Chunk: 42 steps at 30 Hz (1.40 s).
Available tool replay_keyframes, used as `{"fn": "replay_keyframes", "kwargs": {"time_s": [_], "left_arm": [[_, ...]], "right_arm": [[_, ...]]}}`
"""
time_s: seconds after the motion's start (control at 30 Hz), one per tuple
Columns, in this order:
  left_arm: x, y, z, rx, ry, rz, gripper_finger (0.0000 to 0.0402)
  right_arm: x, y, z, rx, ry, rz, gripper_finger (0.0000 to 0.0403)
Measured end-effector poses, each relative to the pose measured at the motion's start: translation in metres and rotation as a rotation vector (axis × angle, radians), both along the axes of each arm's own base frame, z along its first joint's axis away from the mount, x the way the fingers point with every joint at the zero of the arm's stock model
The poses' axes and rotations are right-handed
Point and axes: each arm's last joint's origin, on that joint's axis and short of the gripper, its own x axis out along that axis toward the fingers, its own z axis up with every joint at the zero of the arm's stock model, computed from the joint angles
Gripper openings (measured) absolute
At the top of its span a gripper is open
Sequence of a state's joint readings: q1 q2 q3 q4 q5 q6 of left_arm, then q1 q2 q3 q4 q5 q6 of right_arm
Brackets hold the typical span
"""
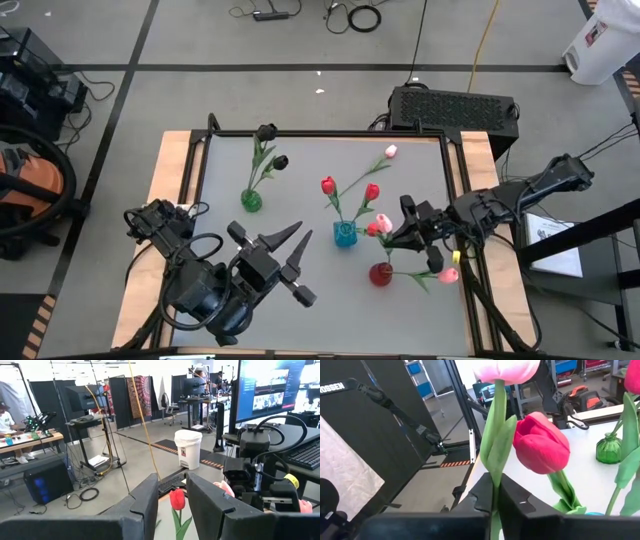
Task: Sort flowers into vase by color
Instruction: Put the bottom pink tulip into the red vase, then put the pink tulip into the red vase
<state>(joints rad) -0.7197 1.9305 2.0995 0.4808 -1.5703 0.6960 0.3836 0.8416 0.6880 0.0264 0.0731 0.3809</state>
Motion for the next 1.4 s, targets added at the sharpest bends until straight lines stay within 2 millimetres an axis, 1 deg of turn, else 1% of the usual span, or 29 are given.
{"fn": "replay_keyframes", "kwargs": {"time_s": [0.17, 0.33, 0.57, 0.8, 0.97, 1.13, 1.4], "left_arm": [[0.0, 0.0, 0.0, 0.0, 0.001, 0.0, 0.0109], [0.0, 0.0, 0.0, 0.0, 0.001, 0.001, 0.0109], [0.0, 0.0, 0.0, 0.0, 0.001, 0.001, 0.0109], [0.0, 0.0, 0.0, -0.001, -0.001, 0.001, 0.0109], [0.0, 0.0, 0.0, -0.002, -0.001, 0.001, 0.0109], [0.0, 0.0, 0.0, -0.002, -0.001, 0.001, 0.0109], [0.0, 0.0, 0.0, -0.004, -0.003, 0.001, 0.0109]], "right_arm": [[0.0, 0.0, 0.0, -0.002, 0.001, 0.0, 0.0036], [0.0, 0.0, 0.0, -0.002, 0.001, 0.009, 0.007], [-0.001, 0.002, -0.002, 0.001, 0.017, 0.078, 0.0135], [-0.002, 0.002, -0.002, 0.001, 0.028, 0.082, 0.0199], [-0.005, 0.001, -0.002, -0.004, 0.041, 0.083, 0.0237], [-0.013, -0.002, -0.001, -0.005, 0.054, 0.1, 0.0257], [-0.025, -0.007, 0.008, 0.033, 0.011, 0.099, 0.0256]]}}
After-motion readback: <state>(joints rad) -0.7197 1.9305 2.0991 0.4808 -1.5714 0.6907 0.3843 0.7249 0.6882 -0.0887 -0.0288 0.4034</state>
